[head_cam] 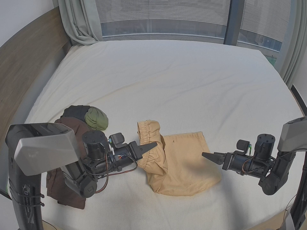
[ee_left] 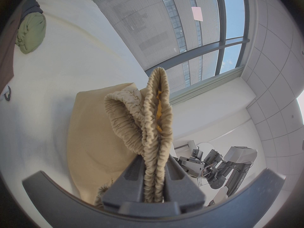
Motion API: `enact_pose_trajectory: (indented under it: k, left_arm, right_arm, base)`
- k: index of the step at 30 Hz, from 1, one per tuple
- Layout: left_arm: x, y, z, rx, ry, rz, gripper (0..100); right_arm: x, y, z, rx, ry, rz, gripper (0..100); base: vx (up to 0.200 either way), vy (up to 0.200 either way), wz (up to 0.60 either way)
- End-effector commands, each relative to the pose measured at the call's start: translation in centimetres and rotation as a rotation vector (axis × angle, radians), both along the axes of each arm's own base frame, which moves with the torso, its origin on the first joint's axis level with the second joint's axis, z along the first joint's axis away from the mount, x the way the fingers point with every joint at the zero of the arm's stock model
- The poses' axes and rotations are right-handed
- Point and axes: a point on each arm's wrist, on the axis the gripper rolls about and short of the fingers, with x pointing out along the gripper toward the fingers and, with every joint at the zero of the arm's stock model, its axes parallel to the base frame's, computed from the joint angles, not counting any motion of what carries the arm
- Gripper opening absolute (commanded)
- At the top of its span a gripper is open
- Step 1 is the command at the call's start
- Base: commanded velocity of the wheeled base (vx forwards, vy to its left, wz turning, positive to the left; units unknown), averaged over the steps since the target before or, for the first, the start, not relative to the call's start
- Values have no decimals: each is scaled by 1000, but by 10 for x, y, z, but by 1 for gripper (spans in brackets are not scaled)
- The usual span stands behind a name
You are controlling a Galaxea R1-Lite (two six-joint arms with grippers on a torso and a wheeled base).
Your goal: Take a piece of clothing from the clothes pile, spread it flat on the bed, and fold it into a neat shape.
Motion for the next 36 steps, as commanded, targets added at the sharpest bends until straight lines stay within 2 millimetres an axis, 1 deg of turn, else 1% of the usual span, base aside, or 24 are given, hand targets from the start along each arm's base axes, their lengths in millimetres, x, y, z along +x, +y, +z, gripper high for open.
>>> enact_pose_trajectory:
  k: [1,7,11,15,19,24,27,30,36]
  left_arm:
    - [4,-8,-6,3,6,-14,0]
    - [7,-19,-10,7,17,-36,0]
    - [9,-36,-12,11,34,-69,0]
    - [7,-47,-17,18,50,-89,0]
    - [4,-53,-24,26,57,-88,0]
    - [6,-59,-27,27,61,-97,0]
    - [6,-63,-34,32,69,-104,0]
    - [5,-68,-46,42,83,-115,0]
    - [9,-71,-49,38,79,-113,0]
  right_arm:
    - [3,-3,2,5,-10,-13,100]
    - [5,-3,3,21,-5,-21,100]
    - [7,-6,3,28,-6,-32,100]
    - [10,-10,4,30,-11,-49,100]
    - [11,-12,5,42,-7,-60,100]
    - [13,-12,6,49,-13,-63,100]
    - [14,-13,6,49,-13,-66,100]
    - [14,-14,6,48,-12,-69,100]
    - [14,-14,6,49,-13,-67,100]
  base:
    - [0,0,0]
    - [0,0,0]
    - [0,0,0]
    - [0,0,0]
    - [0,0,0]
    - [0,0,0]
    - [0,0,0]
    - [0,0,0]
    - [0,0,0]
